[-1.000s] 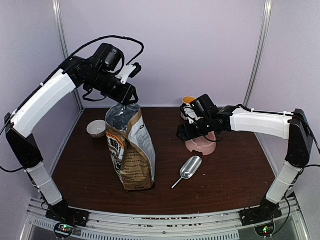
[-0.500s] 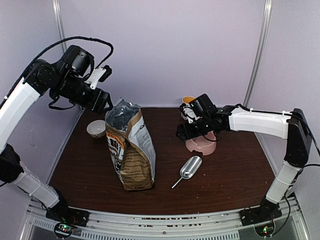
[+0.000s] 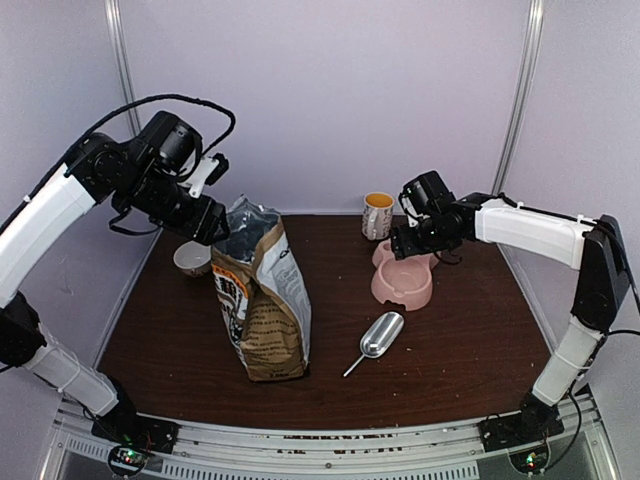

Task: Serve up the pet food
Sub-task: Move the pet food bag to the center of the board.

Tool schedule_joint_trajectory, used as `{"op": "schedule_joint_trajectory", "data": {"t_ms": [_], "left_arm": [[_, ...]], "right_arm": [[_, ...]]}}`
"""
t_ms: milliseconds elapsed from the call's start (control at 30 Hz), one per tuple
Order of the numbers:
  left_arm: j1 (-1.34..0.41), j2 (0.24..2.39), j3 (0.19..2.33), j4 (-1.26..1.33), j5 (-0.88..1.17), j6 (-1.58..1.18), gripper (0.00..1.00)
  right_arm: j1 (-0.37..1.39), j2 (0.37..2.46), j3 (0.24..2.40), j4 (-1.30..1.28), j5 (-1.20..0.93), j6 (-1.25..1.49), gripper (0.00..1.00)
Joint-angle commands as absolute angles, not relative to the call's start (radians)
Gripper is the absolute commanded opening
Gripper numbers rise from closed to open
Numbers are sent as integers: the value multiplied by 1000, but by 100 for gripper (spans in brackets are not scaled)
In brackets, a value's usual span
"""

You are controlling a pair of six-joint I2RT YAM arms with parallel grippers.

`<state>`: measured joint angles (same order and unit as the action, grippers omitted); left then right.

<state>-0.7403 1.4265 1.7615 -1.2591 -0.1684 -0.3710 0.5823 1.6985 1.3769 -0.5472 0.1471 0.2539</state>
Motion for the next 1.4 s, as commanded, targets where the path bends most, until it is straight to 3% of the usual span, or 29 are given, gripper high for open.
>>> {"op": "schedule_joint_trajectory", "data": {"t_ms": [0, 233, 767, 1133, 1367], "left_arm": [[-735, 1436, 1753, -1205, -177, -392, 54], [-735, 1460, 1758, -1175, -211, -390, 1], [-689, 1397, 1868, -1272, -343, -304, 0], [-641, 1339, 1867, -1309, -376, -265, 0], [-600, 1293, 1852, -1315, -375, -233, 0]], "right_arm": [[539, 1723, 1430, -633, 216, 267, 80], [463, 1785, 1452, -698, 201, 264, 79], [403, 1976, 1530, -730, 146, 262, 67], [400, 2071, 1583, -750, 93, 239, 49], [405, 2070, 1561, -753, 33, 221, 29]]}}
